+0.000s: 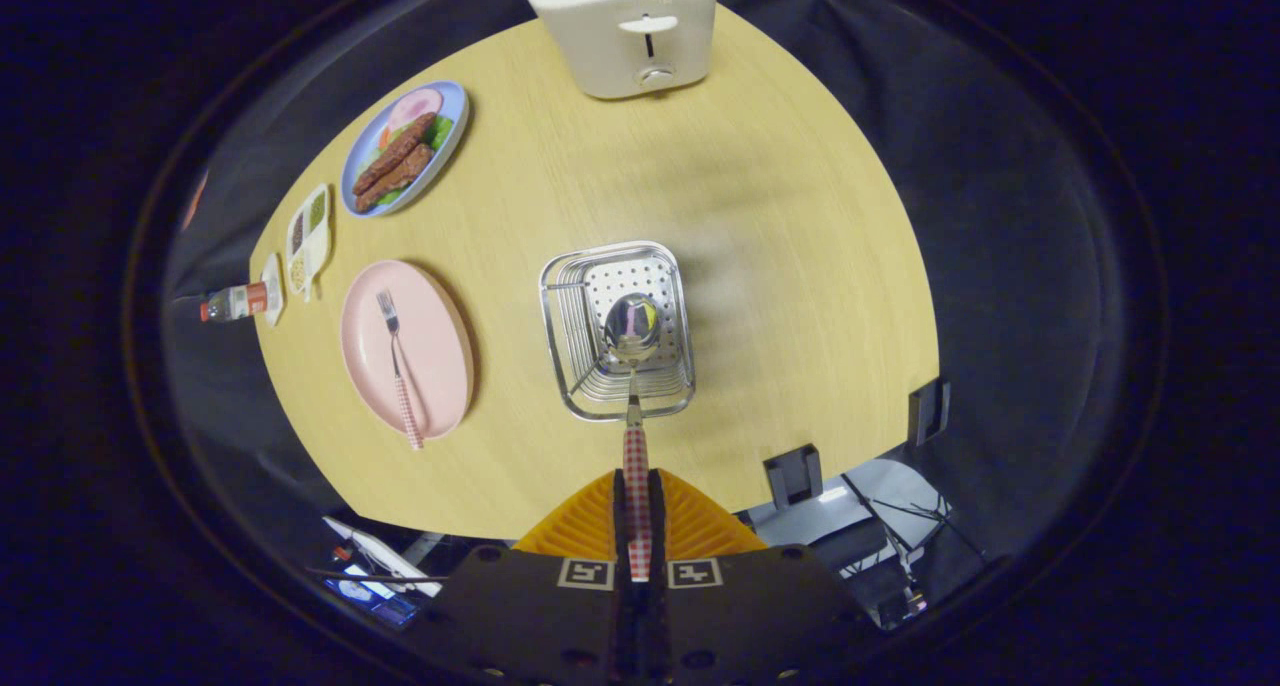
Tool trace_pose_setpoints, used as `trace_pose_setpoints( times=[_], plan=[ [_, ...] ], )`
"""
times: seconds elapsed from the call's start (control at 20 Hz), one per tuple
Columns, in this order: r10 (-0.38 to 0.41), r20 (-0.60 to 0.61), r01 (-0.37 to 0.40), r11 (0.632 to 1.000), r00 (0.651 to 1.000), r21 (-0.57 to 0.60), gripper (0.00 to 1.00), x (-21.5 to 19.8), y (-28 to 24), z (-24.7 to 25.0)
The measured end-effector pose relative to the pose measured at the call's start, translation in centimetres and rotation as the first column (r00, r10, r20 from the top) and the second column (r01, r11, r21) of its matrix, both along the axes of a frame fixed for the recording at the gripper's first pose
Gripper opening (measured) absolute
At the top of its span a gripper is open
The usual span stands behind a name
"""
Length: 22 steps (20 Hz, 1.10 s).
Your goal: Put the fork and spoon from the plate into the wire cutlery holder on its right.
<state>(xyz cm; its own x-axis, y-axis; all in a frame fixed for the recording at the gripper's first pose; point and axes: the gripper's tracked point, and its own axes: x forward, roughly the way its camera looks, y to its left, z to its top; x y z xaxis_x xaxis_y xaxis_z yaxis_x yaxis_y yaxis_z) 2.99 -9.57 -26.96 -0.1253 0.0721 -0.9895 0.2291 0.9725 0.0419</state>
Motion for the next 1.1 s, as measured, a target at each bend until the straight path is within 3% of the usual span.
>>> trace_pose_setpoints(
  times=[0.15,0.45,0.6,0.8,0.9,1.0,1.05,1.1],
  plan=[
    [0.007,0.007,-0.007,1.0,1.0,-0.004,0.06,1.1,-0.1,-0.3],
    [0.041,0.127,-0.044,0.999,0.991,0.019,0.26,3.2,0.3,0.5],
    [0.117,0.295,-0.13,0.991,0.948,0.024,0.65,4.5,1.3,2.9],
    [0.16,0.525,-0.214,0.976,0.836,0.044,0.8,5.1,5.5,6.4],
    [0.193,0.643,-0.284,0.958,0.741,0.04,0.83,4.4,8.7,7.5],
    [0.24,0.753,-0.381,0.924,0.613,0.016,0.85,3.2,12.9,7.5],
    [0.246,0.778,-0.397,0.918,0.579,0.005,0.85,2.3,14.8,6.8],
    [0.249,0.779,-0.404,0.915,0.575,0.006,0.85,1.3,16.4,5.3]
  ],
)
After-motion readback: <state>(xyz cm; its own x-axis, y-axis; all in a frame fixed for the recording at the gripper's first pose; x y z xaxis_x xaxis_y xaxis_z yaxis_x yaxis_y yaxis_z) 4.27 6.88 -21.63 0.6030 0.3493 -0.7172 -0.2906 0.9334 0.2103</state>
